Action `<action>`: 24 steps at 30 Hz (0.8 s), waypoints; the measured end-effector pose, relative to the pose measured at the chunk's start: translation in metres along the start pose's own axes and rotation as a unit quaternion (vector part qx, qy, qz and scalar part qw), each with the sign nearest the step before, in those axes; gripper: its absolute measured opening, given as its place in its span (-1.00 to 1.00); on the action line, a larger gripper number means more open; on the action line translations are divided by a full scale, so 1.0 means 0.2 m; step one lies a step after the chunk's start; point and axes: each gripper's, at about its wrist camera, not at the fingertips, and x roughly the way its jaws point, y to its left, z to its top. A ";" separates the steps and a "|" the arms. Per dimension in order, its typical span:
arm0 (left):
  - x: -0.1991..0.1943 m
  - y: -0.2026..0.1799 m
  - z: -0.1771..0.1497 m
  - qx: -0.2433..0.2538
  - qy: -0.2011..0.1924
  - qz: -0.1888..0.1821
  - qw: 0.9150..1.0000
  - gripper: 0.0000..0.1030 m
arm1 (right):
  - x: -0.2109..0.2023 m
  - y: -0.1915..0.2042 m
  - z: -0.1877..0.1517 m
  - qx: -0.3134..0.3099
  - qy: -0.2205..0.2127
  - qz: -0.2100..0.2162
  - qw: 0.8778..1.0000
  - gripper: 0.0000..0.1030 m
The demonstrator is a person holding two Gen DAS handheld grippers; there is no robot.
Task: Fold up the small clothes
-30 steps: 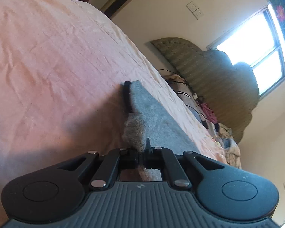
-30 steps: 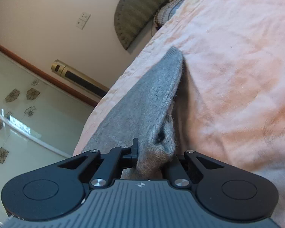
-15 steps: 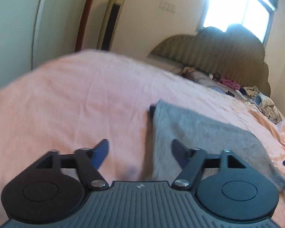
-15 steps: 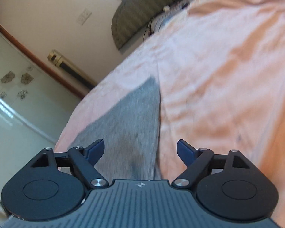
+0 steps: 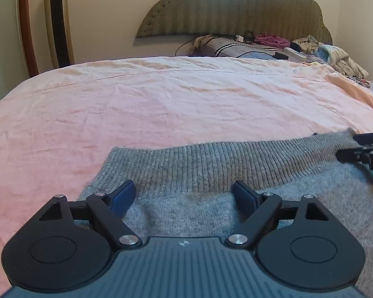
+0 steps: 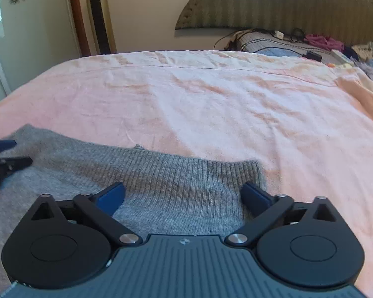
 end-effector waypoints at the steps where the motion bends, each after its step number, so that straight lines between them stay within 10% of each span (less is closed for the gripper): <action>1: 0.00 -0.01 0.00 0.009 0.000 0.007 1.000 0.69 | 0.03 0.00 0.02 0.001 0.003 -0.009 1.000 1.00; 19: 0.01 -0.06 0.02 0.000 -0.002 0.040 0.999 0.84 | -0.15 0.13 -0.13 0.007 -0.027 0.023 0.999 1.00; 24: -0.28 0.00 -0.09 -0.059 -0.037 0.063 0.996 0.83 | -0.38 0.17 -0.21 0.019 -0.058 0.000 0.998 1.00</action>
